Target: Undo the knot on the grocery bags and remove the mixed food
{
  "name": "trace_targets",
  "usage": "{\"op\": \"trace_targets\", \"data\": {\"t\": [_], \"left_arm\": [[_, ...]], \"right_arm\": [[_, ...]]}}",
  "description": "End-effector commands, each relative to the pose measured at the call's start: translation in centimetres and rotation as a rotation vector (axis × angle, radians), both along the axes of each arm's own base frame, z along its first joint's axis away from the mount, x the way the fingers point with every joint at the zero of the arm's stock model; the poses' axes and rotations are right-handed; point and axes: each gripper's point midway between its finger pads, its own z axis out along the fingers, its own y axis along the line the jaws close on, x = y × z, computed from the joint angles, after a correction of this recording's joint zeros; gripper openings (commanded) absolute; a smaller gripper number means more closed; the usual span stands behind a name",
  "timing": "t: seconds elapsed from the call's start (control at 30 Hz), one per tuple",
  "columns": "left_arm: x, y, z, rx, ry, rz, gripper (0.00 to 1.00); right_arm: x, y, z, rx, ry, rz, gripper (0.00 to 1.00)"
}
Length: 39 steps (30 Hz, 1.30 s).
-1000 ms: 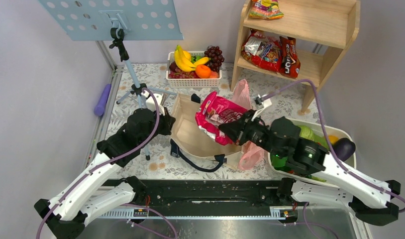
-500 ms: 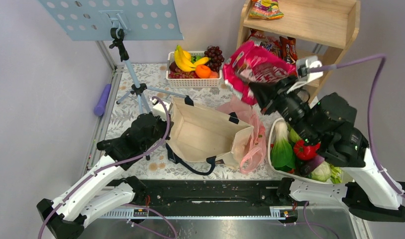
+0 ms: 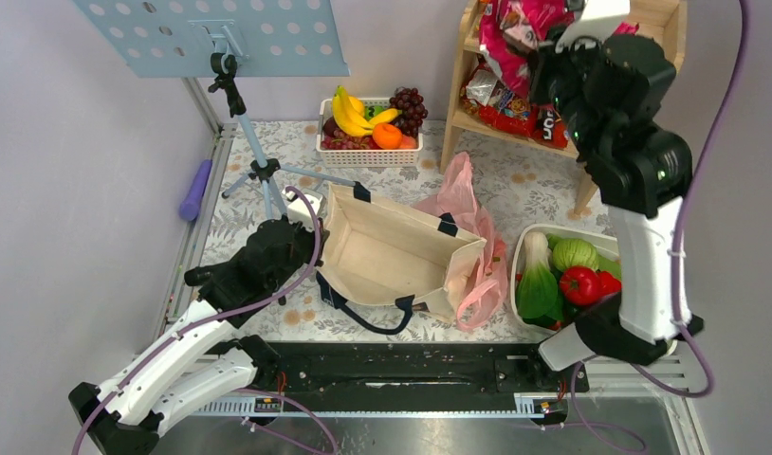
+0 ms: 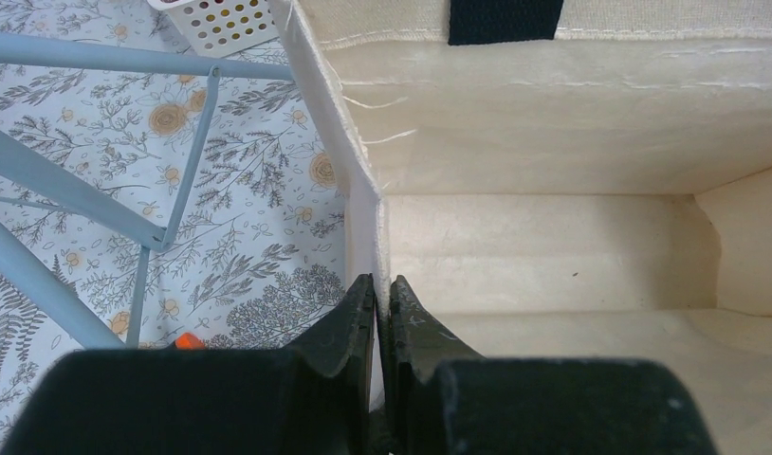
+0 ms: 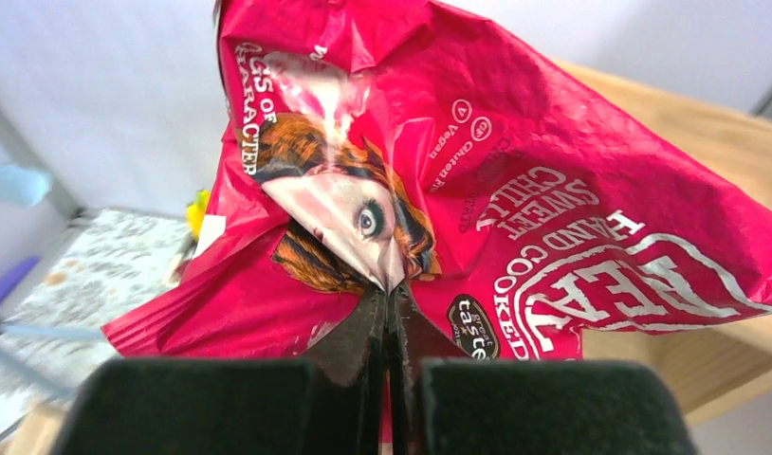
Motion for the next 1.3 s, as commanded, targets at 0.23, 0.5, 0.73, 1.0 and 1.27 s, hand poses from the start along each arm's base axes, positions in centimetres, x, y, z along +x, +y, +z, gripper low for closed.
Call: {"op": "trace_targets", "data": {"t": [0.23,0.5,0.73,1.0,1.27], "left_arm": [[0.5,-0.3,1.4,-0.038,-0.052,-0.001,0.0],[0.5,-0.3,1.5,-0.036,-0.054,-0.002,0.0],[0.6,0.0,1.7,-0.029,-0.065,0.012,0.0],[0.7,0.0,1.6,-0.021,-0.061,0.011,0.0],[0.8,0.0,1.3,-0.008,-0.056,0.016,0.0]], "right_arm": [[8.0,-6.7,0.3,-0.129,-0.024,-0.096,0.0],[13.5,-9.4,0.4,-0.328,-0.091,-0.207,0.0],[16.5,-13.2,-0.1,-0.431,-0.106,-0.388,0.0],[19.6,-14.0,0.0,-0.464,-0.169,-0.395,0.0],[22.8,-12.0,-3.4,-0.521,-0.138,-0.269,0.0]]}}
